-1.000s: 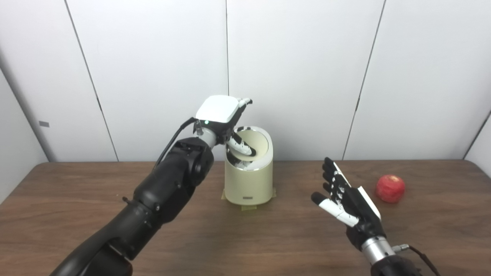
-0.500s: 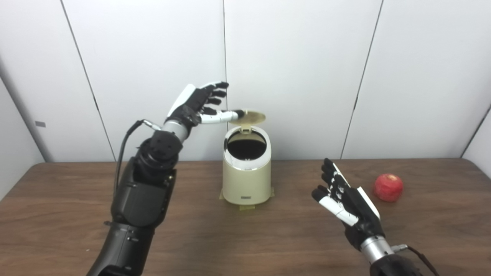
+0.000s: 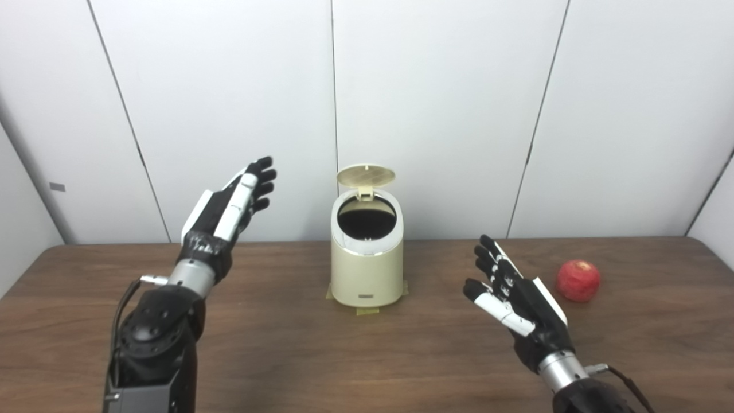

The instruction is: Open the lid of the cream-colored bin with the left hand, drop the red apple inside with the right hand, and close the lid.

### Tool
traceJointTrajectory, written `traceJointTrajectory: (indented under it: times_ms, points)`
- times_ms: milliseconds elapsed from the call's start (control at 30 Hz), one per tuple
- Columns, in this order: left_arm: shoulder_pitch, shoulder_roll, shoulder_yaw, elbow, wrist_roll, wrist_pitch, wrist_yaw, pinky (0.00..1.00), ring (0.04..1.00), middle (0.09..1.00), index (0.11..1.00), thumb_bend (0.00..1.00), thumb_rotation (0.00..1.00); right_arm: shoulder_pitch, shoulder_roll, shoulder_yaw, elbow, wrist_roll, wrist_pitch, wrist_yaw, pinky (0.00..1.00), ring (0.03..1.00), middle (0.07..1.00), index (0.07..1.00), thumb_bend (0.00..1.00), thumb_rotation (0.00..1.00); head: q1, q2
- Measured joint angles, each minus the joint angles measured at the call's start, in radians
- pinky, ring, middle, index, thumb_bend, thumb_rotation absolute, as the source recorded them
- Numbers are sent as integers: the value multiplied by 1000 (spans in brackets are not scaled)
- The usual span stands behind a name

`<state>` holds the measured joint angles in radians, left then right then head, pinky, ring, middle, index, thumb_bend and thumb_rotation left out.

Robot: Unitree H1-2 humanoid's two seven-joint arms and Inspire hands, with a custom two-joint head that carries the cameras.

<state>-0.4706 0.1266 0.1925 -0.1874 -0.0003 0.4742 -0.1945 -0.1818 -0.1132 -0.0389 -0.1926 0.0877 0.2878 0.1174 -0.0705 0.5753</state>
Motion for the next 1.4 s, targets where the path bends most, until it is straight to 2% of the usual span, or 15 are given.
traceJointTrajectory:
  times_ms: [133, 233, 267, 433, 533, 600, 667, 700, 800, 867, 933, 1033, 1233, 1333, 1400]
  points:
    - [98, 0, 5, -36, -36, -7, 17, 979, 954, 935, 937, 554, 1000, -1, -1, -6, -3, 17, 0, 0, 901, 978, 973, 954, 856, 440, -8, -3]
    - [178, -7, -6, -35, -42, -41, 36, 989, 959, 937, 939, 568, 1000, -1, -4, -1, -3, -13, -2, -6, 893, 953, 960, 944, 868, 486, -21, -12]
    - [203, -8, -13, -33, -42, -70, 39, 994, 959, 936, 939, 574, 1000, -1, -9, 6, -3, -42, -5, -12, 870, 930, 947, 935, 862, 489, -21, -12]
    - [244, -11, -21, -22, -41, -180, 73, 985, 953, 943, 953, 611, 1000, -4, -19, 19, -2, -140, -29, -44, 883, 923, 931, 927, 873, 461, -41, -20]
    - [253, -13, -24, -14, -45, -216, 81, 991, 962, 953, 965, 613, 1000, -4, -31, 22, 1, -186, -60, -56, 911, 939, 931, 927, 884, 458, -64, -21]
    - [261, -13, -32, 0, -49, -228, 81, 990, 962, 954, 975, 583, 1000, -3, -51, 14, 8, -198, -79, -59, 932, 951, 940, 926, 896, 440, -77, -23]
    - [270, -12, -41, 22, -51, -234, 78, 995, 964, 954, 982, 574, 1000, 0, -81, 1, 15, -229, -96, -67, 884, 932, 935, 922, 886, 442, -90, -23]
    - [275, -11, -46, 26, -52, -234, 76, 998, 971, 962, 990, 568, 1000, 6, -108, 2, 15, -264, -108, -76, 836, 908, 929, 913, 881, 444, -103, -23]
    - [278, -1, -61, 35, -53, -234, 69, 999, 975, 970, 998, 554, 1000, 28, -185, 3, 6, -374, -146, -89, 824, 899, 918, 907, 903, 450, -146, -25]
    - [278, 9, -70, 35, -52, -242, 68, 999, 976, 974, 1000, 547, 1000, 52, -228, 5, -55, -472, -123, -91, 834, 895, 904, 898, 909, 460, -172, -25]
    - [278, 21, -76, 36, -51, -248, 66, 996, 979, 976, 1000, 552, 1000, 62, -257, 7, -122, -554, -80, -81, 823, 903, 916, 879, 900, 406, -205, -25]
    - [277, 41, -82, 41, -52, -258, 62, 995, 986, 983, 1000, 545, 1000, 53, -289, 11, -164, -639, -10, -44, 799, 901, 932, 863, 901, 381, -228, -23]
    - [277, 67, -68, 65, -83, -265, 46, 1000, 1000, 1000, 1000, 552, 1000, 12, -358, 41, -165, -710, 144, 114, 821, 953, 947, 878, 883, 263, -305, -29]
    - [277, 73, -60, 74, -99, -263, 38, 1000, 1000, 1000, 1000, 546, 1000, -47, -386, 44, -133, -740, 177, 188, 850, 974, 956, 886, 875, 213, -314, -32]
    - [277, 80, -59, 74, -107, -256, 35, 1000, 1000, 1000, 1000, 536, 1000, -93, -391, 43, -92, -781, 179, 208, 862, 978, 956, 886, 874, 197, -321, -34]
